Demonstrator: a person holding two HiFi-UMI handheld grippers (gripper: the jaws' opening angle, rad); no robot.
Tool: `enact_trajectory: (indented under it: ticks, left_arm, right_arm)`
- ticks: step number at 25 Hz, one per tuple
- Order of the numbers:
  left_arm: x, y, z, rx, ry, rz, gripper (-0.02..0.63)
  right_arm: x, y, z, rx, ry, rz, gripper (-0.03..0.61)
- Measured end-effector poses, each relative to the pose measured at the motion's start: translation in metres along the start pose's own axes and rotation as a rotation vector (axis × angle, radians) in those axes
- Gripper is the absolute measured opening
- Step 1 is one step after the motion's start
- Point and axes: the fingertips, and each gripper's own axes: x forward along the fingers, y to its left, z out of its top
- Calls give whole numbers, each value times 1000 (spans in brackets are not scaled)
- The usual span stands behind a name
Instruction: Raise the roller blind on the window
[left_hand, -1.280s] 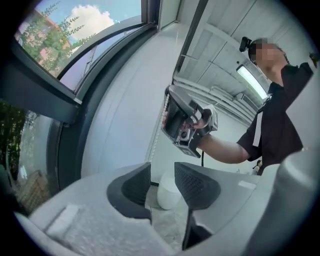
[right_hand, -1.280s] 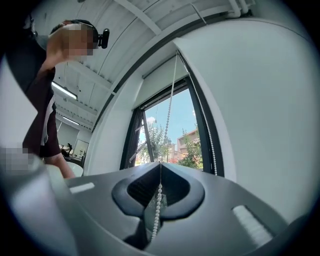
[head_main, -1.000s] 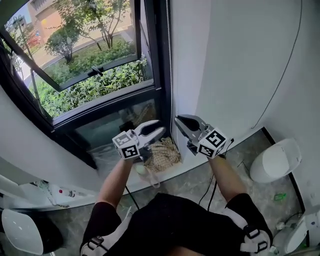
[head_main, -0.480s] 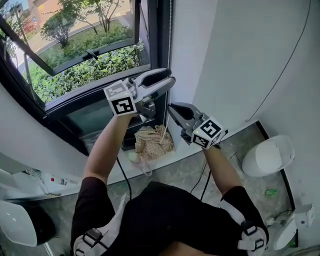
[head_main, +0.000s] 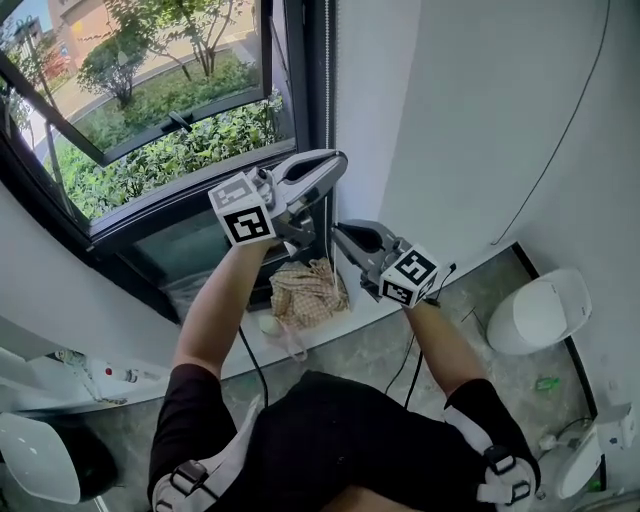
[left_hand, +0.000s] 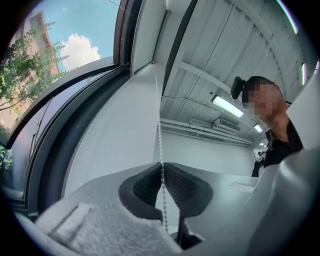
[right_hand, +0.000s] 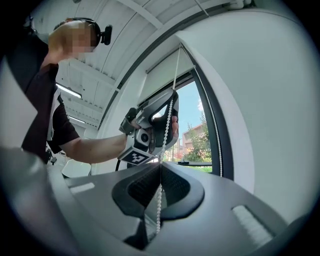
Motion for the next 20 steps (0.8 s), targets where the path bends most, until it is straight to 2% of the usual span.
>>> enact_trajectory:
  ticks: [2,5,8,11,12,14,17,20]
  left_arm:
    - [-6,0,-18,-22,19,15,15]
    - [-28,1,-68,-85,59,67,15]
    - [-53,7,-119,-156,90,137,15]
    - [-69,7,-139,-194,59,177,17]
    - [-71,7,-139,-193,49,184,15]
    - [-72,7,-134,-166,55,193,15]
    - [-75,13,-128,-136,71,202,15]
    - [-82,16,-125,-146,51,205,15]
  right_arm:
    - [-2,3,-20,-2,56,13,6]
    - [-12,17,-72,26,187,41,6]
    - [-24,30,-123,144,275,63,8]
    - [-35,35,-145,238,282,52,14]
    - [-36,36,-144,237,280,50,28]
    - [-38,35,-132,193,274,64,137]
    - [-37,23,-92,85,220,54,160]
    - [-30,5,-25,32,66,18,160]
